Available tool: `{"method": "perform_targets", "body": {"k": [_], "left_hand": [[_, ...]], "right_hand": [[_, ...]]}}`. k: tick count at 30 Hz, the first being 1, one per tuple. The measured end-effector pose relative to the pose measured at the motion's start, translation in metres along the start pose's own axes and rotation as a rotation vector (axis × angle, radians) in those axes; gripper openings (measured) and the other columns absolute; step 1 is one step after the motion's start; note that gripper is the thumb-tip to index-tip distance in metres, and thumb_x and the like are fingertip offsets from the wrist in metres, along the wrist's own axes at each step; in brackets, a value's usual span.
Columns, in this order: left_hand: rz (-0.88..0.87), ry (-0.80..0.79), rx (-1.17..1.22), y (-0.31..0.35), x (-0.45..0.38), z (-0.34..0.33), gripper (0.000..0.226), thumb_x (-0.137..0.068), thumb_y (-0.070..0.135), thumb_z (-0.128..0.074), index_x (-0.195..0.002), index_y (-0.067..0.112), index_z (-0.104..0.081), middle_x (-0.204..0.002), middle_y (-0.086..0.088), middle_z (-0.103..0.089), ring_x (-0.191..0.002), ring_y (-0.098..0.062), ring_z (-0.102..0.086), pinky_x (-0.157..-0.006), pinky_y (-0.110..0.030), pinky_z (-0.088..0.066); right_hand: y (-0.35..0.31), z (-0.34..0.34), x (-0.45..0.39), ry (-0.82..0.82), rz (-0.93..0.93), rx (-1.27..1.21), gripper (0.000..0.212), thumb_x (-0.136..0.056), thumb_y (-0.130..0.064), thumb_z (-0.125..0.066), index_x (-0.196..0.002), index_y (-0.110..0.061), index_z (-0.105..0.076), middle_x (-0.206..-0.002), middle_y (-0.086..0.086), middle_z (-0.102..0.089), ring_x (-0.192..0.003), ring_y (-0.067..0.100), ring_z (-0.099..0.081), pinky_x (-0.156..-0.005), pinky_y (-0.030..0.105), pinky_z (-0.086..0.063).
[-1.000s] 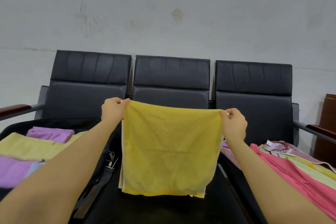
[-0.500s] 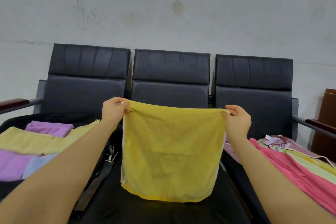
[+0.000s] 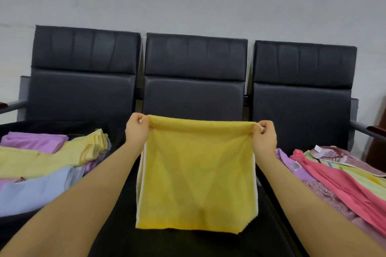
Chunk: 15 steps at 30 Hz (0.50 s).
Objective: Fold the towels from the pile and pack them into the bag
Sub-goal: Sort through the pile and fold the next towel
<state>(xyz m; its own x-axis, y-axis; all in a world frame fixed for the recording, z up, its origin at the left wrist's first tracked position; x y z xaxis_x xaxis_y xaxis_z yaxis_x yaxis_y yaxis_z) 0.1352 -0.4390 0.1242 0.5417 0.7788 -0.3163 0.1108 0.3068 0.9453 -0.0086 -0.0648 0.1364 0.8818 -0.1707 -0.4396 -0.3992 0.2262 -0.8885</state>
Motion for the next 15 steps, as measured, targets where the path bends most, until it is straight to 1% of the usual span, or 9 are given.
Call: {"method": "perform_targets", "body": {"k": [1, 2, 4, 6, 8, 10, 12, 14, 15], "left_hand": [[-0.030, 0.009, 0.021, 0.010, -0.006, -0.005, 0.007, -0.098, 0.016, -0.045, -0.098, 0.011, -0.050, -0.092, -0.005, -0.054, -0.090, -0.024, -0.058, -0.077, -0.038, -0.051], [-0.071, 0.022, 0.036, 0.023, -0.014, -0.010, 0.007, -0.099, 0.017, -0.043, -0.099, 0.012, -0.048, -0.088, -0.001, -0.051, -0.084, -0.019, -0.053, -0.077, -0.037, -0.048], [-0.175, 0.051, 0.073, 0.049, -0.026, -0.016, 0.007, -0.101, 0.018, -0.039, -0.100, 0.013, -0.044, -0.084, 0.002, -0.045, -0.074, -0.010, -0.045, -0.069, -0.030, -0.042], [-0.239, 0.084, 0.130, 0.066, -0.031, -0.015, 0.008, -0.102, 0.020, -0.037, -0.100, 0.015, -0.042, -0.084, 0.003, -0.043, -0.072, -0.008, -0.042, -0.066, -0.025, -0.039], [-0.238, 0.122, 0.189, 0.070, -0.030, -0.010, 0.008, -0.103, 0.023, -0.036, -0.103, 0.018, -0.041, -0.085, 0.005, -0.045, -0.076, -0.008, -0.045, -0.070, -0.025, -0.042], [-0.219, 0.144, 0.201, 0.067, -0.020, -0.003, 0.008, -0.104, 0.025, -0.034, -0.106, 0.019, -0.040, -0.088, 0.006, -0.045, -0.078, -0.007, -0.045, -0.071, -0.022, -0.041], [-0.204, 0.141, 0.191, 0.058, 0.000, 0.003, 0.010, -0.104, 0.024, -0.034, -0.109, 0.018, -0.041, -0.093, 0.003, -0.046, -0.081, -0.006, -0.046, -0.070, -0.020, -0.041], [-0.171, 0.135, 0.167, 0.037, 0.023, 0.008, 0.015, -0.104, 0.026, -0.034, -0.114, 0.019, -0.041, -0.103, -0.002, -0.048, -0.091, -0.012, -0.049, -0.076, -0.024, -0.040], [-0.130, 0.137, 0.142, 0.021, 0.034, 0.011, 0.014, -0.103, 0.030, -0.034, -0.113, 0.023, -0.041, -0.108, -0.005, -0.048, -0.098, -0.018, -0.049, -0.079, -0.029, -0.040]], "right_hand": [[-0.005, -0.004, -0.007, 0.009, 0.021, -0.042, 0.005, -0.098, -0.011, -0.043, -0.097, -0.014, -0.047, -0.088, 0.003, -0.051, -0.076, 0.016, -0.049, -0.061, 0.027, -0.040], [-0.014, -0.008, -0.015, 0.021, 0.052, -0.091, 0.005, -0.099, -0.012, -0.042, -0.097, -0.015, -0.046, -0.088, 0.002, -0.050, -0.076, 0.015, -0.048, -0.064, 0.028, -0.040], [-0.032, -0.012, -0.029, 0.045, 0.107, -0.186, 0.004, -0.100, -0.013, -0.041, -0.099, -0.015, -0.044, -0.086, -0.004, -0.048, -0.075, 0.010, -0.047, -0.067, 0.026, -0.040], [-0.047, -0.013, -0.037, 0.054, 0.147, -0.254, 0.003, -0.101, -0.014, -0.040, -0.103, -0.016, -0.043, -0.089, -0.009, -0.049, -0.078, 0.003, -0.048, -0.069, 0.019, -0.041], [-0.055, -0.013, -0.037, 0.042, 0.183, -0.289, 0.005, -0.102, -0.015, -0.041, -0.105, -0.017, -0.044, -0.097, -0.014, -0.052, -0.085, -0.003, -0.051, -0.073, 0.012, -0.042], [-0.053, -0.012, -0.030, 0.022, 0.186, -0.287, 0.006, -0.101, -0.015, -0.041, -0.106, -0.018, -0.044, -0.102, -0.015, -0.054, -0.088, -0.007, -0.052, -0.072, 0.007, -0.041], [-0.041, -0.006, -0.016, 0.030, 0.163, -0.269, 0.007, -0.101, -0.013, -0.042, -0.106, -0.017, -0.044, -0.105, -0.010, -0.055, -0.088, -0.005, -0.053, -0.072, 0.009, -0.041], [-0.025, 0.001, 0.003, 0.034, 0.146, -0.219, 0.007, -0.101, -0.011, -0.042, -0.105, -0.017, -0.044, -0.100, -0.005, -0.054, -0.085, 0.000, -0.052, -0.071, 0.014, -0.041], [-0.016, 0.005, 0.015, 0.028, 0.141, -0.187, 0.007, -0.101, -0.011, -0.041, -0.104, -0.017, -0.043, -0.097, -0.003, -0.053, -0.083, 0.003, -0.052, -0.070, 0.015, -0.041]]}}
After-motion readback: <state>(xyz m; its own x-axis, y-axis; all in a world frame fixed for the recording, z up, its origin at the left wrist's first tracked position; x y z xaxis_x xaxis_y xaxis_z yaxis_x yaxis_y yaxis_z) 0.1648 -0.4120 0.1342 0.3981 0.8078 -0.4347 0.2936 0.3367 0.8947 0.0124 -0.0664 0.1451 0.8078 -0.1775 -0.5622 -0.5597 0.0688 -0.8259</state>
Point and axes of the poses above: each hand's wrist, its own x-axis away from the middle knuckle, its own z-axis out of the back of the hand, y = z × x, the point moved 9 cm from there along -x, towards the middle knuckle
